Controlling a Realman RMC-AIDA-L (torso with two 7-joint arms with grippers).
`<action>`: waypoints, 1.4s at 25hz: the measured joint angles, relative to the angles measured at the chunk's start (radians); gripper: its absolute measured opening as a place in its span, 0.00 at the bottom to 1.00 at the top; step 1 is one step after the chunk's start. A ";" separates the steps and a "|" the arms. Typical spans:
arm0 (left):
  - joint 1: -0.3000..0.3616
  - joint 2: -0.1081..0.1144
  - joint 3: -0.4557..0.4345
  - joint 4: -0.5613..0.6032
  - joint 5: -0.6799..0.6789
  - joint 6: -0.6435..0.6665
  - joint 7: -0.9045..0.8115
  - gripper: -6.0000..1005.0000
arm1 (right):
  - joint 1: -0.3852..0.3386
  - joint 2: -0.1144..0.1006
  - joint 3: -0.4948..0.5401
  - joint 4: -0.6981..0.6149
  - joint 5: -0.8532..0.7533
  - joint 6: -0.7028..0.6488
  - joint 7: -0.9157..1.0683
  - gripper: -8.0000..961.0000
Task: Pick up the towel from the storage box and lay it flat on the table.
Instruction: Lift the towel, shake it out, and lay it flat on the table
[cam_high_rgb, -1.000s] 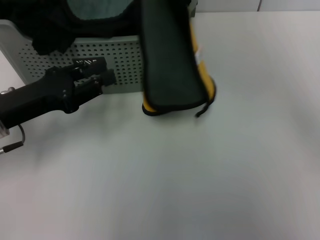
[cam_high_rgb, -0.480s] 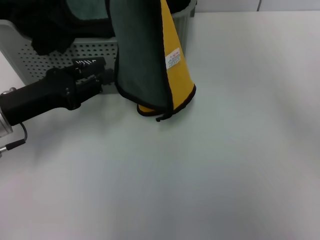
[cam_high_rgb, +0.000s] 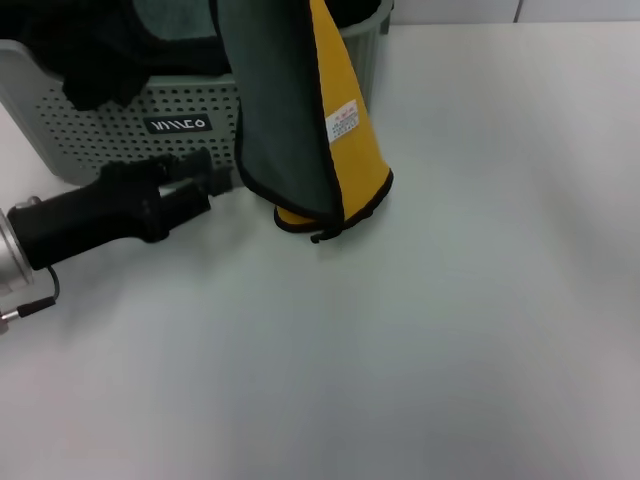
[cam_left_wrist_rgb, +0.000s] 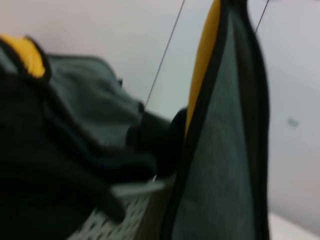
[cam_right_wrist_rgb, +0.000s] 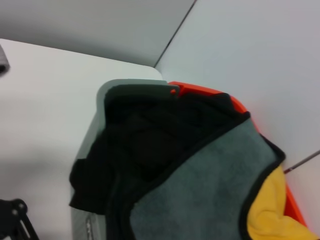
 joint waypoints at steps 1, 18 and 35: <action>0.000 0.000 0.000 -0.003 0.015 -0.017 0.007 0.42 | -0.001 0.000 0.000 0.002 0.008 0.000 0.001 0.04; 0.058 0.002 -0.004 -0.075 0.096 -0.058 0.141 0.42 | -0.241 -0.008 0.103 -0.378 0.321 -0.135 -0.049 0.04; 0.068 0.022 -0.109 -0.079 0.043 0.130 0.138 0.43 | -0.347 -0.030 0.344 -0.483 0.542 -0.236 -0.126 0.04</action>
